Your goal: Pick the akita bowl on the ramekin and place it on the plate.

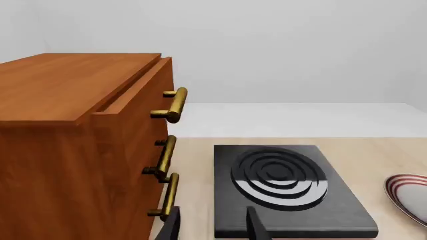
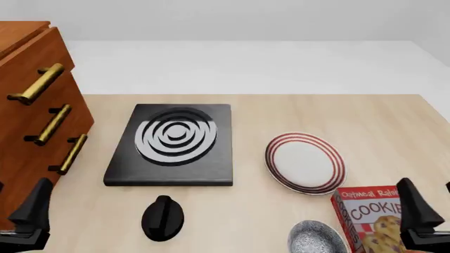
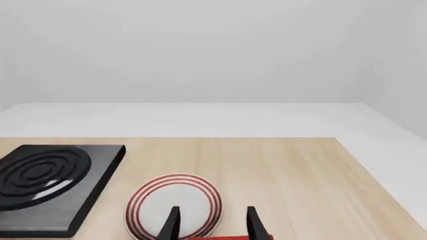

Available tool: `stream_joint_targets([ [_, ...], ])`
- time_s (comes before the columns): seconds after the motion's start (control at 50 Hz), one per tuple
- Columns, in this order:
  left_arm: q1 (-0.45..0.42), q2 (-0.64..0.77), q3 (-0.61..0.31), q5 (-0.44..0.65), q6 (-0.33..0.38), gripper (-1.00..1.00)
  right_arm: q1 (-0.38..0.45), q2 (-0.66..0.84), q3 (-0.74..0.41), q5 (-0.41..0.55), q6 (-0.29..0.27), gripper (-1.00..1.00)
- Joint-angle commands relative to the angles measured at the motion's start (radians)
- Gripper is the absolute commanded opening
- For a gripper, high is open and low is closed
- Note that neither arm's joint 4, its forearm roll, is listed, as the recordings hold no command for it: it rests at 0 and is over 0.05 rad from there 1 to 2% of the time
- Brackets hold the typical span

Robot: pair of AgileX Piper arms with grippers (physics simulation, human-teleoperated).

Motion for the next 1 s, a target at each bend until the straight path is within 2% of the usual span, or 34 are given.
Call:
stream_joint_targets([
  [0.02, 0.0, 0.005, -0.003, -0.001, 0.0, 1.0, -0.001, 0.008, 0.0, -0.003, -0.006, 1.0],
  [0.44, 0.0, 0.005, -0.003, -0.001, 0.0, 1.0, -0.004, 0.008, -0.011, 0.016, -0.007, 1.0],
  [0.54, 0.0, 0.005, -0.003, -0.001, 0.0, 1.0, 0.028, 0.018, -0.115, 0.109, -0.032, 1.0],
  [0.64, 0.0, 0.005, -0.003, -0.001, 0.0, 1.0, 0.041, 0.081, -0.204, 0.155, -0.054, 1.0],
  [0.66, 0.0, 0.005, -0.003, -0.001, 0.0, 1.0, 0.078, 0.105, -0.259, 0.194, -0.046, 1.0],
  [0.7, 0.0, 0.004, -0.003, -0.001, 0.0, 1.0, 0.102, 0.119, -0.317, 0.235, -0.043, 1.0],
  [0.8, 0.0, 0.005, -0.003, -0.001, 0.0, 1.0, 0.126, 0.243, -0.411, 0.288, -0.018, 1.0],
  [0.82, 0.0, 0.005, -0.003, -0.001, 0.0, 1.0, 0.129, 0.266, -0.432, 0.305, -0.037, 1.0],
  [0.86, 0.0, 0.005, -0.003, -0.001, 0.0, 1.0, 0.177, 0.293, -0.466, 0.336, -0.008, 1.0],
  [0.9, 0.0, 0.005, -0.003, -0.001, 0.0, 1.0, 0.186, 0.334, -0.491, 0.361, 0.001, 1.0],
  [0.96, 0.0, 0.005, -0.003, -0.001, 0.0, 1.0, 0.175, 0.378, -0.529, 0.401, -0.029, 1.0],
  [1.0, 0.0, 0.004, -0.003, -0.001, 0.0, 1.0, 0.17, 0.42, -0.545, 0.426, -0.069, 1.0],
])
